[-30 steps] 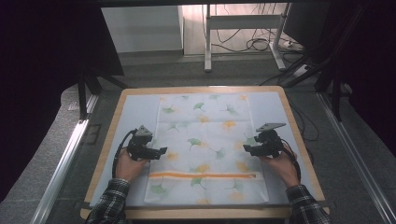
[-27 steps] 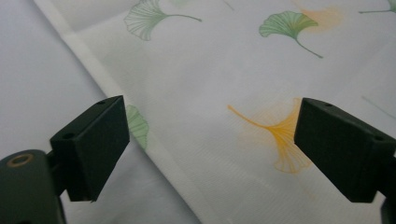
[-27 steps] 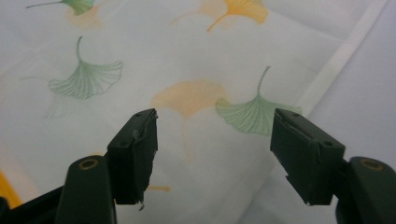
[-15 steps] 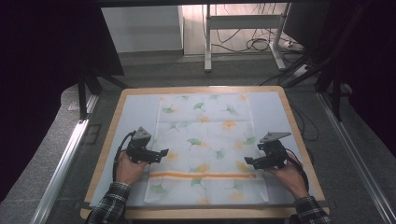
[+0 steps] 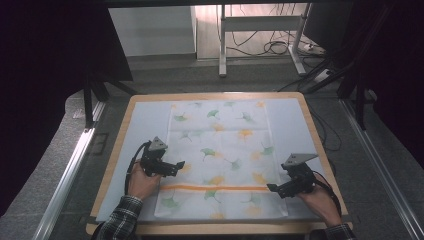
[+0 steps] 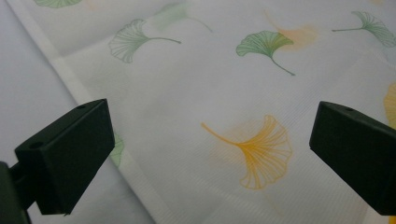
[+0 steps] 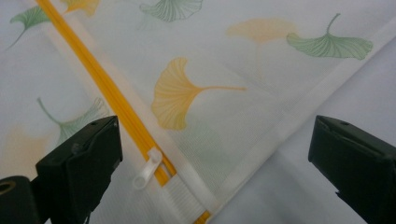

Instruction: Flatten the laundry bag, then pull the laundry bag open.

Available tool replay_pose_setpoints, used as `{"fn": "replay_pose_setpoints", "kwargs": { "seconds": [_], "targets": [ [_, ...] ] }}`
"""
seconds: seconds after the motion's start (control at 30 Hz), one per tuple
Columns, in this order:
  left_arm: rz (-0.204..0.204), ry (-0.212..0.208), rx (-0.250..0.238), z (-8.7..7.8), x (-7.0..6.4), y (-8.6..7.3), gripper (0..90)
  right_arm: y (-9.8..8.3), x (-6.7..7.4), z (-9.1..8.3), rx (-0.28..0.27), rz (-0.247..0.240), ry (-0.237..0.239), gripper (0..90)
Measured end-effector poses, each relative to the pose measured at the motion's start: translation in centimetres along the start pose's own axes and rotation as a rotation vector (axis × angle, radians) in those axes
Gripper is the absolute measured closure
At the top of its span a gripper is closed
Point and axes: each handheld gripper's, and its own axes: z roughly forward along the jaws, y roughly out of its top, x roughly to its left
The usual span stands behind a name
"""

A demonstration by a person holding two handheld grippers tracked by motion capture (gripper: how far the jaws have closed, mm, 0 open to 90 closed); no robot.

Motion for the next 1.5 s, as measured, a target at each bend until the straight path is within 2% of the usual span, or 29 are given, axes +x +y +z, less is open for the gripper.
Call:
{"fn": "replay_pose_setpoints", "kwargs": {
  "seconds": [0.17, 0.33, 0.6, 0.93, 1.3, 1.43, 1.5],
  "targets": [
    [0.039, 0.006, 0.020, 0.3, -0.6, 0.1, 0.0, -0.3, 0.6, 0.0, 0.004, -0.058, 0.014, 0.7],
    [0.063, 0.008, 0.033, 0.5, -1.1, 0.2, 0.2, -0.6, 1.3, -0.1, 0.011, -0.076, 0.030, 0.6],
    [0.056, -0.021, 0.041, 0.8, -1.7, 0.6, 0.6, -1.1, 1.6, -0.3, 0.020, -0.092, 0.042, 0.5],
    [0.078, -0.031, 0.048, 0.9, -2.3, 0.8, 0.8, -1.7, 1.9, -0.2, 0.049, -0.135, 0.063, 0.6],
    [0.096, -0.040, 0.048, 0.9, -2.8, 1.0, 0.9, -2.5, 1.7, 0.2, 0.071, -0.135, 0.077, 0.6],
    [0.108, -0.041, 0.054, 1.0, -3.0, 1.1, 0.9, -2.4, 2.0, 0.1, 0.038, -0.178, 0.062, 0.6],
    [0.112, -0.043, 0.058, 1.1, -3.1, 1.1, 0.9, -2.3, 2.1, 0.1, 0.029, -0.184, 0.078, 0.6]
  ]
}}
